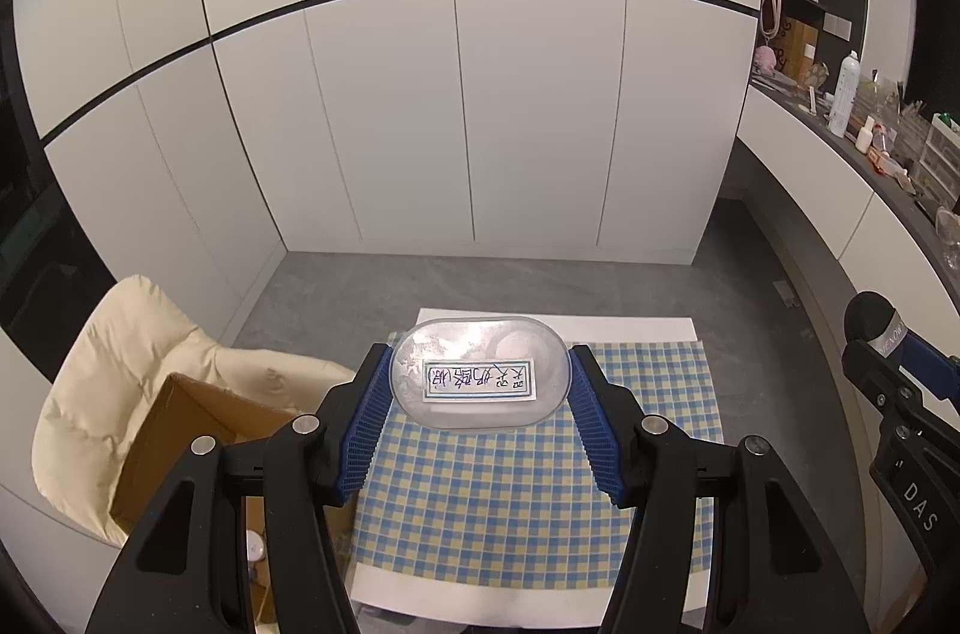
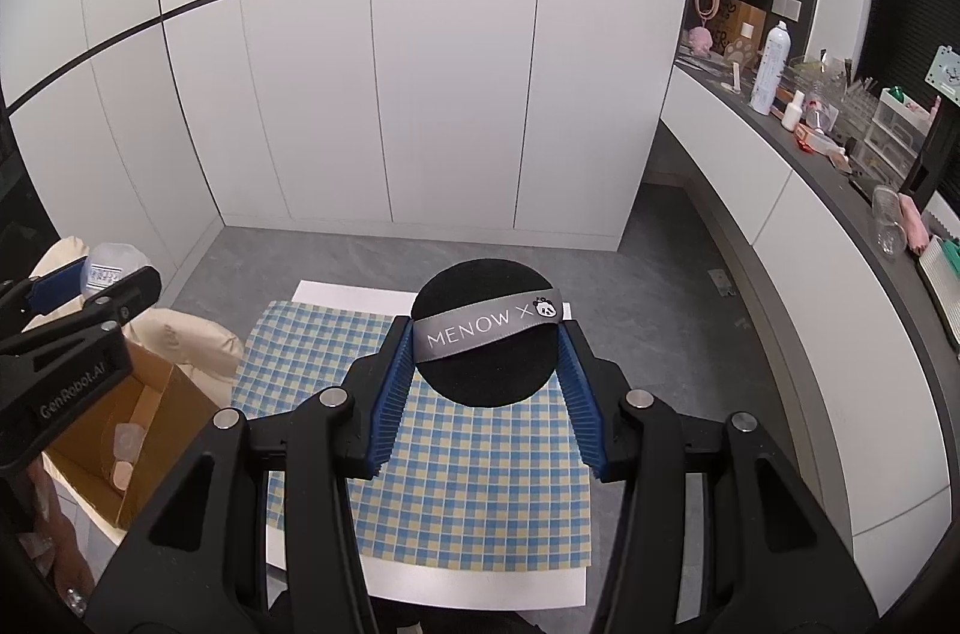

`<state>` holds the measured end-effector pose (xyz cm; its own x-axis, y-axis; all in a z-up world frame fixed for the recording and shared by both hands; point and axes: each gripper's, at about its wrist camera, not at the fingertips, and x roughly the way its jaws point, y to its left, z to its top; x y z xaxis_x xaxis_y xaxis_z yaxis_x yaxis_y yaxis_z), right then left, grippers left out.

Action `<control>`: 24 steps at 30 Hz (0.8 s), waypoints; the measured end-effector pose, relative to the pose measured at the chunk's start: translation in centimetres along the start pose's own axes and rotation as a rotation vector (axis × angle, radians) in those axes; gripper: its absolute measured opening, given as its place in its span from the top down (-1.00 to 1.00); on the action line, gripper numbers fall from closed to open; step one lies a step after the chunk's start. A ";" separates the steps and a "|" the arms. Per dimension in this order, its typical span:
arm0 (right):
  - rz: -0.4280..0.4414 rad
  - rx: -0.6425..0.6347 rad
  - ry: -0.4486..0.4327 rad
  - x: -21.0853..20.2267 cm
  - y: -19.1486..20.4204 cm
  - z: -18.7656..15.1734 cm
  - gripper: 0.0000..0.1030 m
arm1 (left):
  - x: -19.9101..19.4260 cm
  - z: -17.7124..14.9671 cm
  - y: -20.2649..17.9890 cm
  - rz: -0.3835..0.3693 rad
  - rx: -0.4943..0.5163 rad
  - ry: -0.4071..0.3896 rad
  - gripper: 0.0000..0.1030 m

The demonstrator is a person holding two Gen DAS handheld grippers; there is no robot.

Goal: Organize objects
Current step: 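Carry the clear case and black compact toward the cardboard box with both grippers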

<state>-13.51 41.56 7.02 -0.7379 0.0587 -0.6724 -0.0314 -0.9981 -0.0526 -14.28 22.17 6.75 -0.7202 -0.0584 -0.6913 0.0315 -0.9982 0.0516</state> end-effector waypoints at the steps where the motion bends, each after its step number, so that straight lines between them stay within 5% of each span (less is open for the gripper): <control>1: -0.002 0.000 0.000 -0.2 0.0 -0.3 0.04 | -0.3 -0.4 0.1 -0.001 -0.001 0.001 -0.13; 24: 0.021 -0.003 0.008 -5.6 0.8 -9.9 0.04 | -8.3 -9.6 1.8 -0.072 -0.012 -0.043 -0.13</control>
<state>-2.69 40.64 3.46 -0.7327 0.0375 -0.6796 -0.0140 -0.9991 -0.0401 -1.58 20.68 5.66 -0.7499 0.0139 -0.6614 -0.0136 -0.9999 -0.0056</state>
